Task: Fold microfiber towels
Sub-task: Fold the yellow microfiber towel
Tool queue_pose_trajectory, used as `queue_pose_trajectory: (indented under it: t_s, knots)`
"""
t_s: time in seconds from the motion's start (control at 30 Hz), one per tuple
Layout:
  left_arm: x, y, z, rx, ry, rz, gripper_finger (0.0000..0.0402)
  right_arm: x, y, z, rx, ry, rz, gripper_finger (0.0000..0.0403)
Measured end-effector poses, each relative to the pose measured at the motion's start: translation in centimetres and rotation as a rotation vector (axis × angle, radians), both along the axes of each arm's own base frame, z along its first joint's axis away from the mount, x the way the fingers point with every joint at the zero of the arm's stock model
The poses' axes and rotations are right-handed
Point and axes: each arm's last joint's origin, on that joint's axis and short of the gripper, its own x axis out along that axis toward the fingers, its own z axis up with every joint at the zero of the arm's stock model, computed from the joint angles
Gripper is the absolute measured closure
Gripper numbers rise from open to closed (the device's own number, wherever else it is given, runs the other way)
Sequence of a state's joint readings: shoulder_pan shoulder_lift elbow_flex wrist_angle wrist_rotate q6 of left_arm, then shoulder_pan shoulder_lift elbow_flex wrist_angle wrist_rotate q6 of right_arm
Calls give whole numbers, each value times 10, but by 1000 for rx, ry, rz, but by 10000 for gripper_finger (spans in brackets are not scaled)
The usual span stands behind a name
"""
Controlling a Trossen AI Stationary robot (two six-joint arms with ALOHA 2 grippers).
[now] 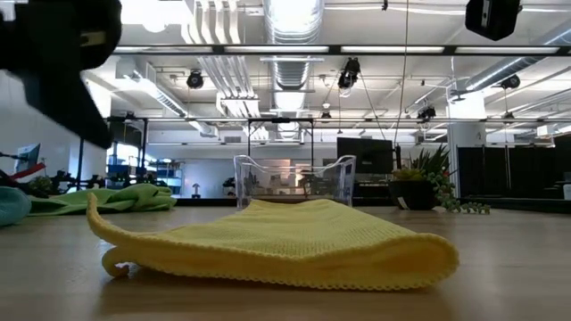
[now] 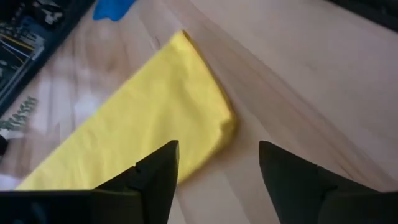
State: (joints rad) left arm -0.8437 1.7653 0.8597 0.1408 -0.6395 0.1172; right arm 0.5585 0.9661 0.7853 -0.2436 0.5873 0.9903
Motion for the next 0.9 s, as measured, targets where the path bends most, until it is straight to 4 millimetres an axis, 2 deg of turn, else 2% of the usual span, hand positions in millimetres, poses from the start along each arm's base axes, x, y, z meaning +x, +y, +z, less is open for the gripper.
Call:
queue_pose_trajectory:
  t_s: [0.1,0.17,0.33,0.47,0.63,0.9]
  knots:
    - [8,-1,6,-2,-19,8,194,0,2,0,21,14,63,323]
    - [12,-2,3,76,-18,-35,194,0,3,0,7,21,99,323]
    - [17,-8,-18,296,30,-157,194,-1,5,-1,-51,23,133,323]
    - [24,-14,-29,376,71,-183,194,-2,7,-1,-50,21,142,323]
    - [35,-17,-36,391,85,-171,194,-4,12,1,-39,6,165,323]
    - [44,-11,-35,378,85,-136,194,-6,15,1,-16,2,171,323]
